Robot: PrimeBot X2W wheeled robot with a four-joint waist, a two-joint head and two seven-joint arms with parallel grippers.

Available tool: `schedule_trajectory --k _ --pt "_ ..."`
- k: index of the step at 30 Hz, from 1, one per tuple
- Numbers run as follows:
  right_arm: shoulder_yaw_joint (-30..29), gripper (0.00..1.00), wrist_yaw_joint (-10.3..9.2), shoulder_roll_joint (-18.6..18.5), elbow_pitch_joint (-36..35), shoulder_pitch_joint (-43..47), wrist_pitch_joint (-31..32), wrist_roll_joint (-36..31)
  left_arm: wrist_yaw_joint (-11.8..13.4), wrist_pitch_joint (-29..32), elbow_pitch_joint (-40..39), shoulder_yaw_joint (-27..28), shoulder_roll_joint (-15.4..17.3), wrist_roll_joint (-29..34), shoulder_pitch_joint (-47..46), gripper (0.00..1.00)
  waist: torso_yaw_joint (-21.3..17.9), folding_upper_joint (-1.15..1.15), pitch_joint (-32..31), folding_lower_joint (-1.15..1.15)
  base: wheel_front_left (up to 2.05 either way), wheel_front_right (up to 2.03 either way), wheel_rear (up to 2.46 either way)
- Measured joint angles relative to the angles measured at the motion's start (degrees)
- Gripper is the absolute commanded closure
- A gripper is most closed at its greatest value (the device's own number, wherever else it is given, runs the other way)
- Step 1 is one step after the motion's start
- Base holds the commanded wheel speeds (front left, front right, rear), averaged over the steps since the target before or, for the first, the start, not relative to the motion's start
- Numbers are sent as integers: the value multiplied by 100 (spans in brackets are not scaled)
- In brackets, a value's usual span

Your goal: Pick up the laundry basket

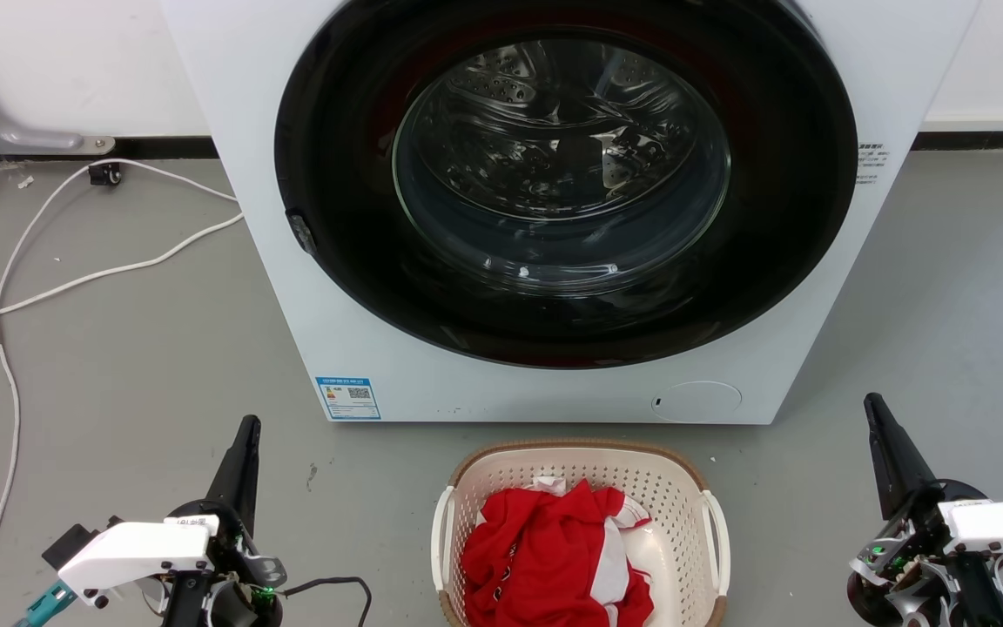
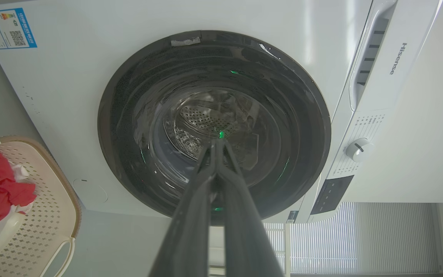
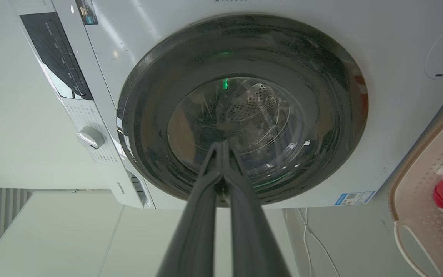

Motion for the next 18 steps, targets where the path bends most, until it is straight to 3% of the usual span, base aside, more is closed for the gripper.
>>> schedule_trajectory --k 17,18 --pt "-3 100 0 1 1 0 2 -1 0 34 1 25 -19 38 -1 100 0 0 0 0 0 0 0" --pt "-1 0 1 1 20 11 1 -1 -1 35 24 24 -23 38 9 0 0 0 0 0 0 0 0"
